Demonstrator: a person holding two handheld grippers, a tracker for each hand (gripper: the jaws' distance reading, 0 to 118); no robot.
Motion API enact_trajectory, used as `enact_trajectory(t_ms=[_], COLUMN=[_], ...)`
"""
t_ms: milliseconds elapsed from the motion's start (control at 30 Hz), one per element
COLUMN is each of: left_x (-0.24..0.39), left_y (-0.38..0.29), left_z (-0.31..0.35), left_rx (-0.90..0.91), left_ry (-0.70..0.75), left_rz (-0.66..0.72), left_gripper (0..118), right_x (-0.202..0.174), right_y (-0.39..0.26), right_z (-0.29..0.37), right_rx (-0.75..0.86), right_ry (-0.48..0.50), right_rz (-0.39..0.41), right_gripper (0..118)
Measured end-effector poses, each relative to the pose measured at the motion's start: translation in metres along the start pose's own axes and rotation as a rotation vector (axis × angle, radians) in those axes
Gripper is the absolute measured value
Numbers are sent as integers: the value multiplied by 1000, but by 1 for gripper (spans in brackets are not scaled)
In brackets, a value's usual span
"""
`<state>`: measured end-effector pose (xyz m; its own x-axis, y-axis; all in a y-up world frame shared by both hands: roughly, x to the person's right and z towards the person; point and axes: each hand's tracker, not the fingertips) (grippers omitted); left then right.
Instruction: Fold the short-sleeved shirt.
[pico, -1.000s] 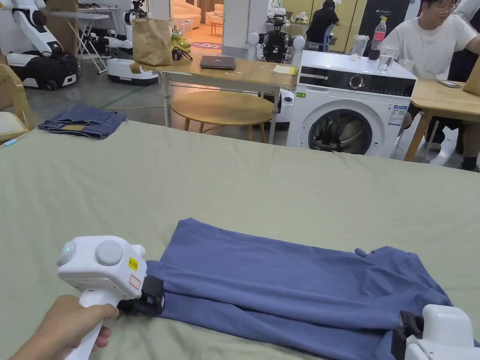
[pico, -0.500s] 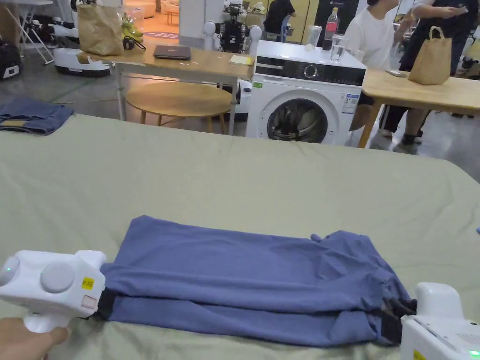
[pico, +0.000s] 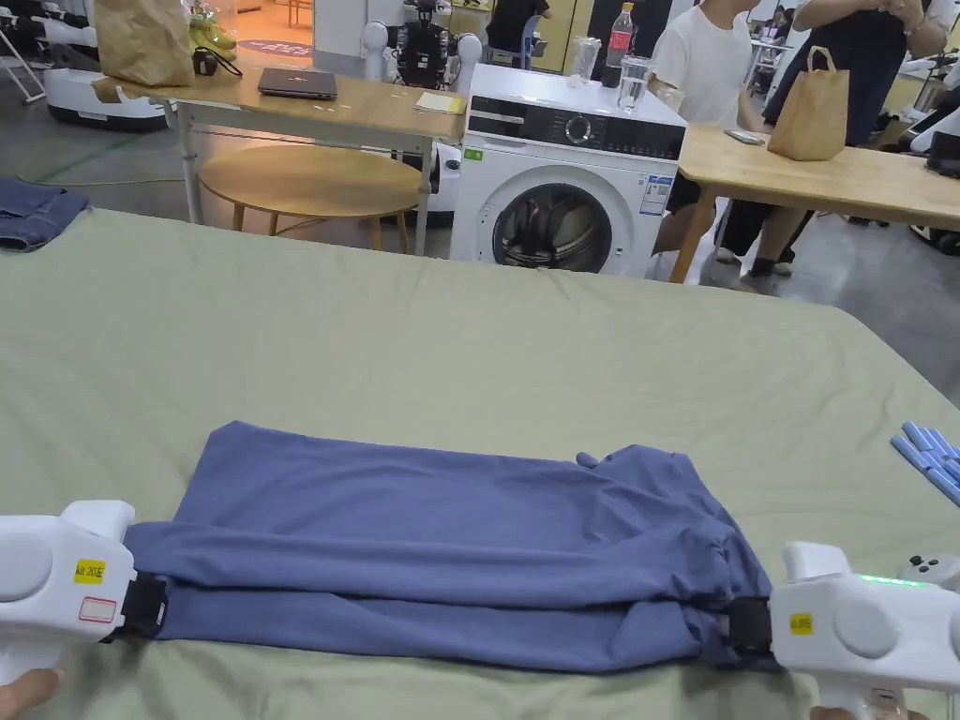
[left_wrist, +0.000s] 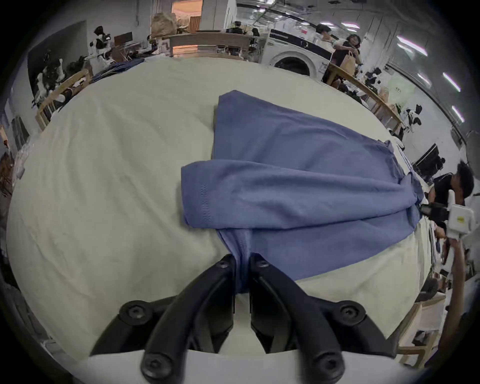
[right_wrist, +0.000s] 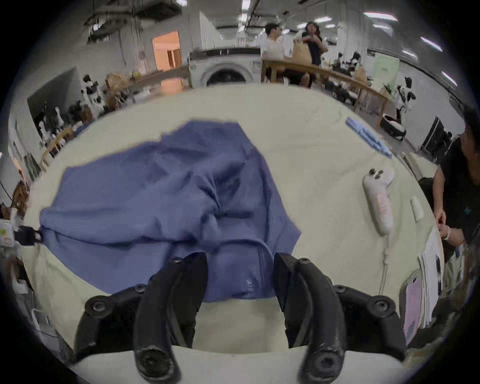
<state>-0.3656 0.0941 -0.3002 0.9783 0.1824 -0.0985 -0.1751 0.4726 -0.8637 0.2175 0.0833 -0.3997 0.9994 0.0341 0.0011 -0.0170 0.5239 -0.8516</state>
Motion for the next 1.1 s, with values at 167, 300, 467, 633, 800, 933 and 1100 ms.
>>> enact_trajectory(t_ms=[167,300,467,633,800,933,1100], left_x=[0,1,-1,-2,-7,-17,-33], left_y=[0,0,0,7,17,11,-21], left_z=[0,-4,0,27,66,88,98], left_rx=[0,1,21,91,166,196,186], left_ry=[1,10,11,-17,-78,-53,-77], left_rz=[4,-3,4,17,45,42,72], left_gripper=[4,4,4,3,3,3,3], right_x=[-12,-17,-21,-12,4,6,3], right_y=[-20,-20,-23,-16,-3,-6,-31], right_z=[-8,-12,1,45,93,122,140], right_rx=[15,11,65,187,243,297,244], right_ry=[-19,53,38,15,26,-2,-14], right_rz=[35,24,48,24,27,69,131], right_gripper=[50,6,1,1,1,1,1])
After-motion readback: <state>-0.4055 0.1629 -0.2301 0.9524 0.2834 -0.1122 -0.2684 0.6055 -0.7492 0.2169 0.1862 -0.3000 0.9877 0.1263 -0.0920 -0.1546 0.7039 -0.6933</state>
